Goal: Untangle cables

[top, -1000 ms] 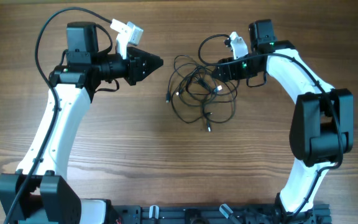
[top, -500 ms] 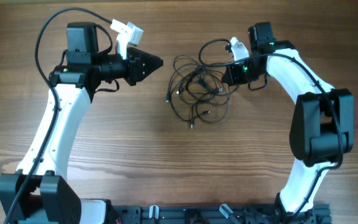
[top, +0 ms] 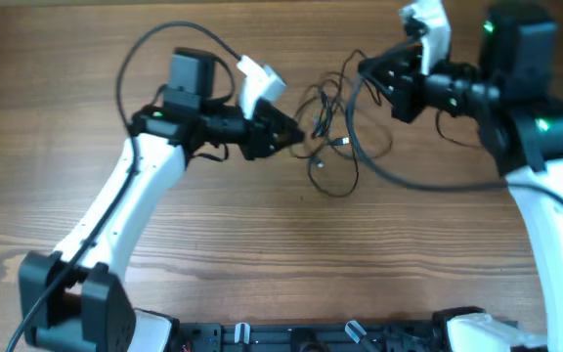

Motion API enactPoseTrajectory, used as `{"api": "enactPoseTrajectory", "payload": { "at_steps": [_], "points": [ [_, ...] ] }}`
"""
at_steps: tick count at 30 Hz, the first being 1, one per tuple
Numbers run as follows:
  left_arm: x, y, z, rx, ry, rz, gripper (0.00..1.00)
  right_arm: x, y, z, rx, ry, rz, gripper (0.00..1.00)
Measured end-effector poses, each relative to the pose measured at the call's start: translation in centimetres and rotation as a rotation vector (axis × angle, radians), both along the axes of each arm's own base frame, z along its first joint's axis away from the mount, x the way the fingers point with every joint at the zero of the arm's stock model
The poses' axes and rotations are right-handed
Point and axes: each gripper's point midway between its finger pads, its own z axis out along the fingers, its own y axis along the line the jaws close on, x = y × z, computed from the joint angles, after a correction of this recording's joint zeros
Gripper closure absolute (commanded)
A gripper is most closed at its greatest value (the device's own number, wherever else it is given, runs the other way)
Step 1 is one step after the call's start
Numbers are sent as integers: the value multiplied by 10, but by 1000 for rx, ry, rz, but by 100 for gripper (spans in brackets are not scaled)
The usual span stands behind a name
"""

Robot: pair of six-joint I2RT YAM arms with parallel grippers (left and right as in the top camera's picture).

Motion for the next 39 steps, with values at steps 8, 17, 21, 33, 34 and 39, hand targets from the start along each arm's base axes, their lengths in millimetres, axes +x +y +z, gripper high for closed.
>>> {"api": "enactPoseTrajectory", "payload": {
  "at_steps": [8, 17, 21, 33, 34, 39],
  "points": [
    [-5, -23, -28, 17, 11, -70, 68, -5, -14, -16, -58, 77, -89, 96],
    [-14, -46, -43, 19, -4, -143, 59, -4, -15, -16, -62, 77, -95, 96],
    [0, -57, -61, 10, -40, -153, 61, -4, -15, -16, -62, 78, -94, 96],
    [41, -43, -98, 196, -86, 39, 50, -8, -16, -22, -71, 106, -96, 96],
    [42, -43, -98, 201, -89, 46, 49, -8, -16, -22, -71, 106, -96, 96],
    [47, -41, -104, 218, -95, 60, 50, -8, -16, -22, -71, 107, -96, 96]
  ]
}}
